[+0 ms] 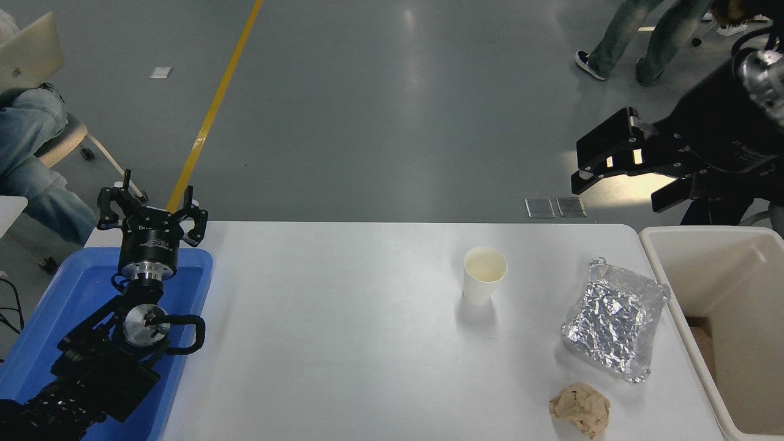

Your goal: Pick up paper cup place in dustbin

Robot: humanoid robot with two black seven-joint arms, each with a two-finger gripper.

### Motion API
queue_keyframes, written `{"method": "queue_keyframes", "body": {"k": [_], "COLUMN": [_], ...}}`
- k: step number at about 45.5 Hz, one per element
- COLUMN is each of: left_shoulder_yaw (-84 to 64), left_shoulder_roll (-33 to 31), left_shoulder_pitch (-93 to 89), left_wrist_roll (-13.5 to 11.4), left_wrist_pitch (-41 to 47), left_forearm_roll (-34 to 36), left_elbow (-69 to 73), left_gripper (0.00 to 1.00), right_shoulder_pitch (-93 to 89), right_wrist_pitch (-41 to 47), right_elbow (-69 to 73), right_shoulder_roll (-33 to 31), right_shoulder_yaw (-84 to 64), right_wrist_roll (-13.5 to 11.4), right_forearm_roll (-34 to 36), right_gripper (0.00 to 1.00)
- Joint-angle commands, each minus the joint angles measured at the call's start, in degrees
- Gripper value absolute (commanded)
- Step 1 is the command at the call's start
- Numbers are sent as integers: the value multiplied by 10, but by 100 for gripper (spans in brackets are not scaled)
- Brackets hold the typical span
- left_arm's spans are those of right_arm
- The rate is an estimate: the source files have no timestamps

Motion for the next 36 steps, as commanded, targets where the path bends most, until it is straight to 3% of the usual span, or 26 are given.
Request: {"method": "queue_keyframes", "body": {"k": [1, 16, 36], "left_shoulder_yaw": [0, 0, 0], "left_shoulder_roll": [0, 0, 0], "left_shoulder_pitch": [0, 0, 0], "left_wrist_roll": [0, 0, 0], "left_wrist_pitch": [0, 0, 0], "left_forearm_roll": [0, 0, 0], "left_elbow": [0, 0, 0], "left_gripper": [99, 99, 99], "right_shoulder_pitch": [-52, -243, -526], "right_wrist_pitch": [2, -86, -88], "right_elbow": [-20, -157, -442], "right_shoulder_roll": [20, 82, 138], "right_shoulder_yaw": [23, 38, 118], "right_wrist_roll": [0, -2, -2], "right_forearm_roll": [0, -2, 1], "right_gripper": [100, 100, 100]}}
